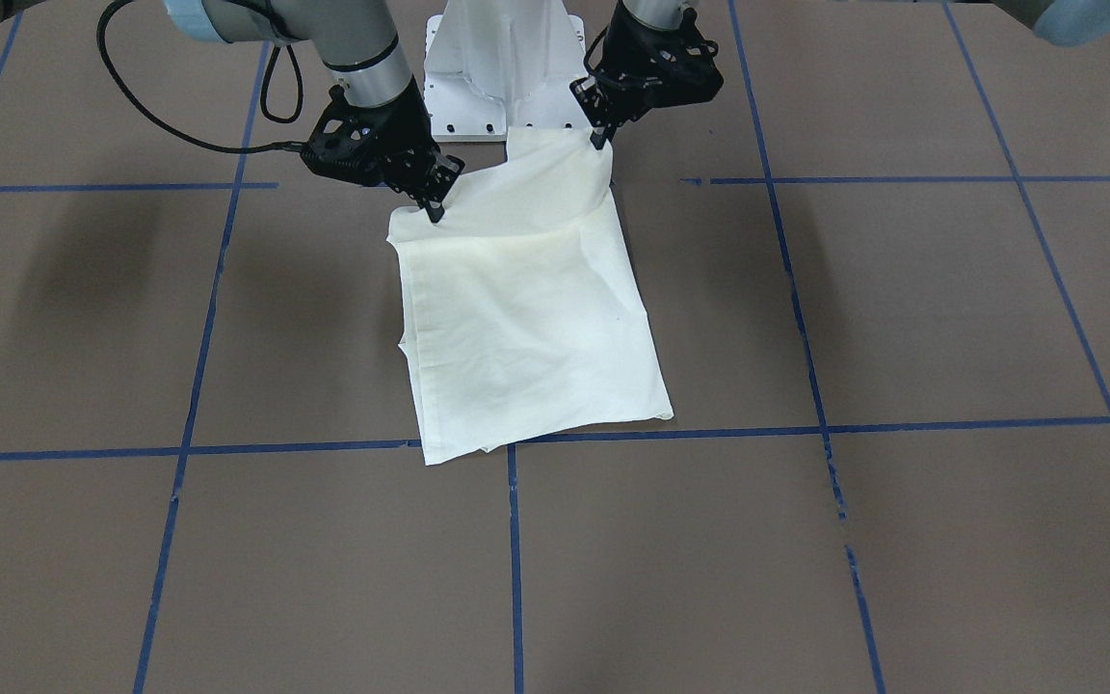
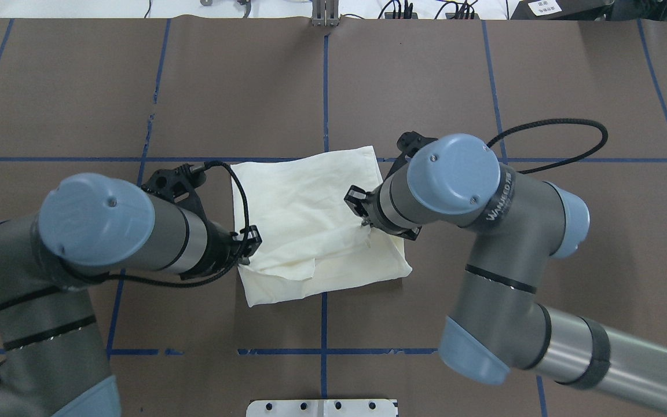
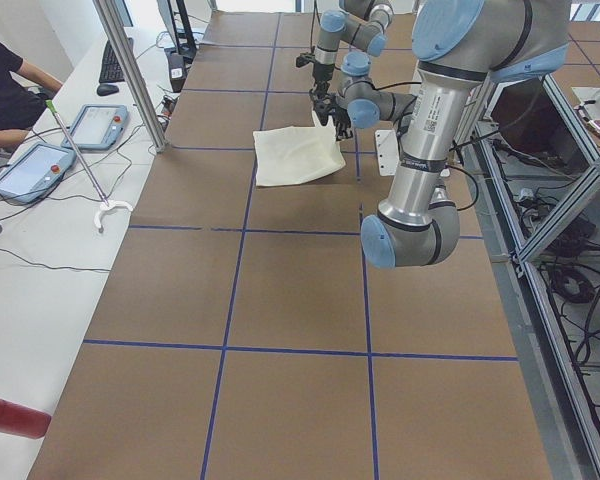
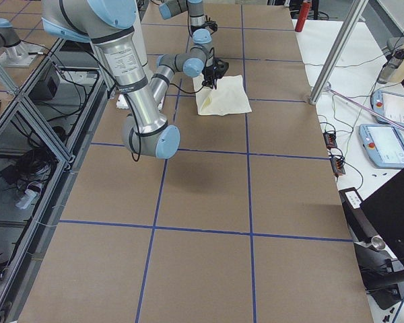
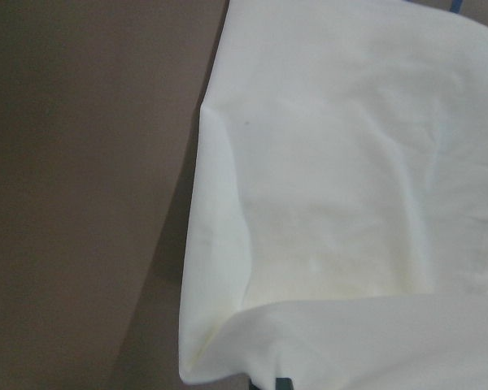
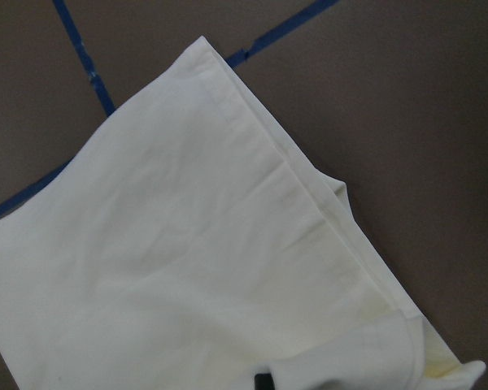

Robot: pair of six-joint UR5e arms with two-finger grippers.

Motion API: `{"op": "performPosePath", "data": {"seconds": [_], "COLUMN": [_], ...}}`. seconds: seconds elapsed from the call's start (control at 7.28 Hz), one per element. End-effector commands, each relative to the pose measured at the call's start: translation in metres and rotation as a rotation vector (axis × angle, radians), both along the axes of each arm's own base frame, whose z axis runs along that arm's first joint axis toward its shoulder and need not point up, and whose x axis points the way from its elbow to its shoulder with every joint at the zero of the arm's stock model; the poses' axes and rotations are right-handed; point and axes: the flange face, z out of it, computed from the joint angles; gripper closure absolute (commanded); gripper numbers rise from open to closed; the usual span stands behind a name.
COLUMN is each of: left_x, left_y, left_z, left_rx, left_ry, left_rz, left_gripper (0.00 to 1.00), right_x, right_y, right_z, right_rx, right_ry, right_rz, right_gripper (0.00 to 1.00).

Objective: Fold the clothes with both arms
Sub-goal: 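Lift the near edge with both grippers and fold it over farther from the robot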

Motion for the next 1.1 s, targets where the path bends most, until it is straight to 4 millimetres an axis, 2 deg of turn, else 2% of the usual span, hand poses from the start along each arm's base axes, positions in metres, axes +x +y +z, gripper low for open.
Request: {"op": "performPosePath", "data": {"seconds": [0.0, 0.14, 0.27, 0.41, 0.55, 0.69, 0.82, 0.96], "left_x": [0.008, 0.016, 0.034, 0.047, 0.056, 0.048, 0.047, 0.033], "left_y": [-0.082, -0.12, -0.148, -0.167, -0.175, -0.186, -0.196, -0.218], "left_z": [0.019, 0.027, 0.037, 0.048, 0.06, 0.065, 0.071, 0.085], "left_rx": [0.025, 0.023, 0.038, 0.049, 0.045, 0.044, 0.082, 0.104], "left_ry": [-0.033, -0.04, -0.041, -0.034, -0.041, -0.048, -0.079, -0.115], "left_rz": [-0.078, -0.119, -0.129, -0.14, -0.141, -0.16, -0.145, -0.149], "left_gripper": [1.0, 1.0, 1.0, 1.0, 1.0, 0.38, 0.0, 0.0], "right_x": [-0.031, -0.049, -0.056, -0.063, -0.071, -0.078, -0.064, -0.039], "right_y": [-0.084, -0.113, -0.131, -0.144, -0.155, -0.164, -0.177, -0.198], "right_z": [-0.002, 0.013, 0.022, 0.031, 0.036, 0.048, 0.046, 0.045], "right_rx": [0.011, 0.01, 0.005, -0.008, 0.004, 0.026, 0.058, 0.055], "right_ry": [0.003, 0.007, 0.033, 0.059, 0.05, 0.044, 0.046, 0.028], "right_rz": [0.033, 0.051, 0.052, 0.048, 0.053, 0.051, 0.047, 0.018], "right_gripper": [1.0, 1.0, 1.0, 1.0, 1.0, 0.01, 0.0, 0.0]}}
